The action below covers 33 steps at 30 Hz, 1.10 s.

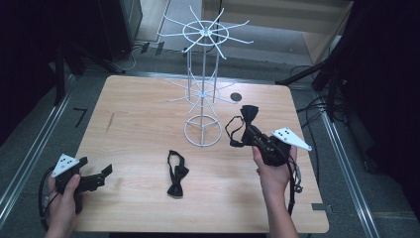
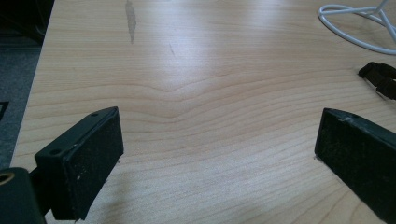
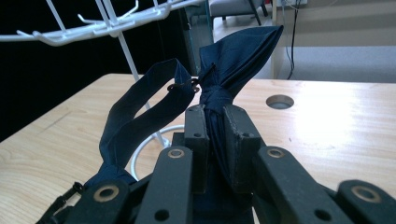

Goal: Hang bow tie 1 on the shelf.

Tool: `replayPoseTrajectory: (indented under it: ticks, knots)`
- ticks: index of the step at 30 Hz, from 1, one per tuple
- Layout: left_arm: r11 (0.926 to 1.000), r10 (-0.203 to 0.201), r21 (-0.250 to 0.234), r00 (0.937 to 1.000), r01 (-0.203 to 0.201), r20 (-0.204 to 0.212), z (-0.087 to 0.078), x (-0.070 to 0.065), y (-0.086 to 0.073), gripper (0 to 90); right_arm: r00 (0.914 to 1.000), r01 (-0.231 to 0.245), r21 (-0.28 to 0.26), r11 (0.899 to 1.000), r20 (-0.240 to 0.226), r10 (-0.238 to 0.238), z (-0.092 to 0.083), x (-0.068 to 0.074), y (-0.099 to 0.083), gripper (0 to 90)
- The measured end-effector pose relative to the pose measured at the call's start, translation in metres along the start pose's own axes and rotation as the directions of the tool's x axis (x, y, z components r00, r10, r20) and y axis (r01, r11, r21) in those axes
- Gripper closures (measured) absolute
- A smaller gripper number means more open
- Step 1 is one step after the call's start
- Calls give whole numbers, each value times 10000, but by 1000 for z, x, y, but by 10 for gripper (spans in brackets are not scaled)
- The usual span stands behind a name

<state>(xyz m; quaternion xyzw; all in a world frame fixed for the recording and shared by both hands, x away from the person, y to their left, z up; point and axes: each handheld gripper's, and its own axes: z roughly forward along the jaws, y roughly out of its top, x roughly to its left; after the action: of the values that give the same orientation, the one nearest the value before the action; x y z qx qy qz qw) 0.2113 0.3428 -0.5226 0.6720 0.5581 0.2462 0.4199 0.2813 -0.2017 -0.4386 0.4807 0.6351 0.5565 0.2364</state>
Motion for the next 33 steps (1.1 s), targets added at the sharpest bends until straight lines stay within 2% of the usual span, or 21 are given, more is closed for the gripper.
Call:
replayPoseTrajectory:
  ticks: [19, 33]
  knots:
    - [10000, 28, 17, 10000, -28, -2, 0, 0, 0, 15, 10000, -14, -508, 9987, 4, 14, -5, 2, 18, 815]
    - [10000, 45, -10, 10000, -45, 9, 0, 0, 0, 15, 10000, 58, -647, 9979, -43, -61, -2, 7, 31, 815]
